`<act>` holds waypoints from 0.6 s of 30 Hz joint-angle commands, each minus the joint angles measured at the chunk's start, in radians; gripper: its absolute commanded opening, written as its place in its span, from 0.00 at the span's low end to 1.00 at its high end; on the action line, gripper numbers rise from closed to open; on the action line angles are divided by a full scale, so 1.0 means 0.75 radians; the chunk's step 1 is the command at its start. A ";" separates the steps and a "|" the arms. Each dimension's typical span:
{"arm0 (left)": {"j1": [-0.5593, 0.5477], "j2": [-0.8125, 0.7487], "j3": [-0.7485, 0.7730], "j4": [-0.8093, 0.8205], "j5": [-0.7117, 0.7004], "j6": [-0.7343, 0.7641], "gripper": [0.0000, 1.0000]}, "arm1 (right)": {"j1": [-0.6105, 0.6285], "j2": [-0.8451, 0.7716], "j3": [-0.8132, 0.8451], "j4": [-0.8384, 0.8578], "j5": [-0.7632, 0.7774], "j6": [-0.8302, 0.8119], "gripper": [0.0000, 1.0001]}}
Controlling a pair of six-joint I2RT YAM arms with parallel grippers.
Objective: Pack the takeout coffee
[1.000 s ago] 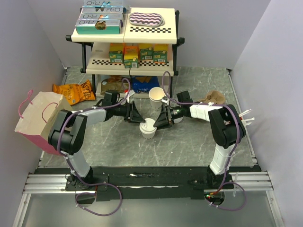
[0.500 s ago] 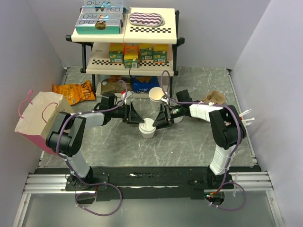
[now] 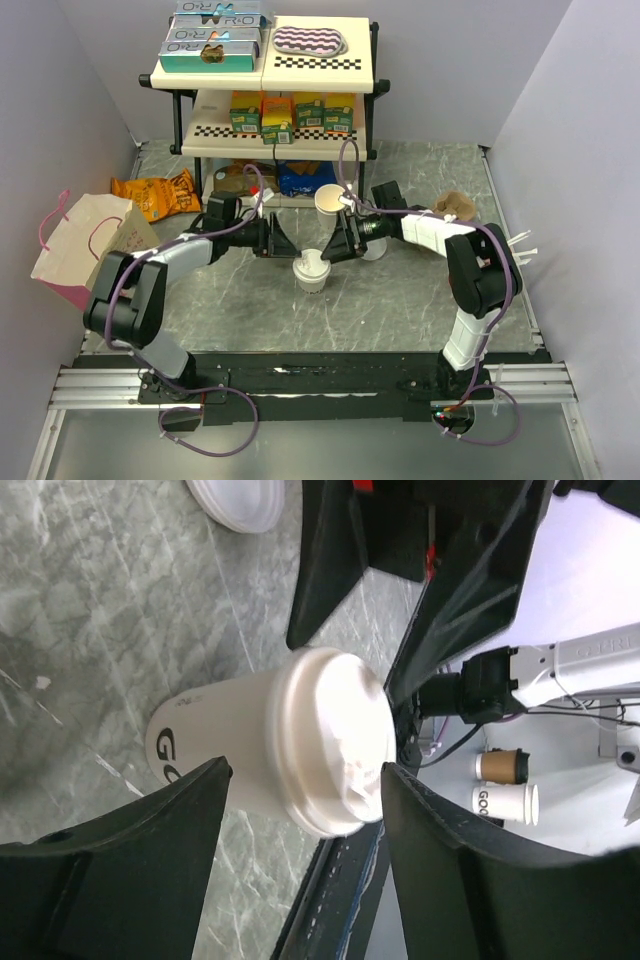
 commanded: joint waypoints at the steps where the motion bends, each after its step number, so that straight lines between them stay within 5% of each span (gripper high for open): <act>1: 0.002 -0.108 -0.014 -0.090 -0.003 0.104 0.69 | 0.004 -0.039 0.105 -0.022 -0.016 -0.062 0.76; 18: -0.017 -0.004 -0.051 -0.019 0.040 0.059 0.71 | 0.066 0.013 0.156 -0.151 0.097 -0.154 0.76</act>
